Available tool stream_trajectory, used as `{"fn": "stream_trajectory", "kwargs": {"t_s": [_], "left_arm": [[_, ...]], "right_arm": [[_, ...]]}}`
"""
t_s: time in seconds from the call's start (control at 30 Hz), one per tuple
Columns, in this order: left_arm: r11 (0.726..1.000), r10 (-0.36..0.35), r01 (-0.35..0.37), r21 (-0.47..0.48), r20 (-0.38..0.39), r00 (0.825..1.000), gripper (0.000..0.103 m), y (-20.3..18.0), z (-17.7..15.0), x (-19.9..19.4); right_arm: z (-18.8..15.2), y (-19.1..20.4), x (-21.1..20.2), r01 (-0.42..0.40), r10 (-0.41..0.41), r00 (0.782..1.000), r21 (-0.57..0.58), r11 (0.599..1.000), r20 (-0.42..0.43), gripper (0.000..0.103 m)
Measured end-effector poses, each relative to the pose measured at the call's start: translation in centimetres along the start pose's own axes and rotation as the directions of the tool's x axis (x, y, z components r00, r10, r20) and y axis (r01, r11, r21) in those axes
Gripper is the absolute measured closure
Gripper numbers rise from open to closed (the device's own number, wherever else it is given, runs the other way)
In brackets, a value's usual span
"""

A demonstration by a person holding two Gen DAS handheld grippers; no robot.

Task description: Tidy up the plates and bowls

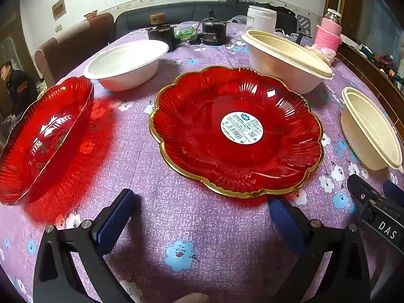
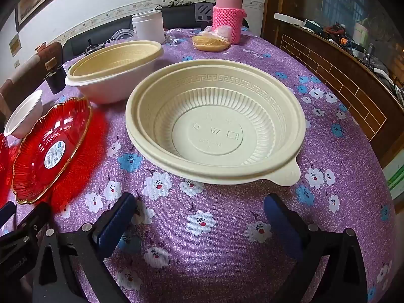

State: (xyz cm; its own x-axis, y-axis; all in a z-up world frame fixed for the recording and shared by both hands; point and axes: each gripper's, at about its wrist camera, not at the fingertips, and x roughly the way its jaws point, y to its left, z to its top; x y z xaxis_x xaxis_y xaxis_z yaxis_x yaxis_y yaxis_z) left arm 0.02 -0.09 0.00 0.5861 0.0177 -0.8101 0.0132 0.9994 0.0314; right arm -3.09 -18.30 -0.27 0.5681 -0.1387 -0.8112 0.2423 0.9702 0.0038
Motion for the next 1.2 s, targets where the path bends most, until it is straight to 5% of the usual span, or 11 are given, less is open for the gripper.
{"fn": "stream_trajectory", "kwargs": {"t_s": [1.2], "left_arm": [[1.0,-0.014,0.014,-0.016,0.004,1.0,0.0,0.1,-0.02,-0.01]], "right_arm": [[0.0,0.0,0.0,0.0,0.0,1.0,0.0,1.0,-0.001,0.001]]}}
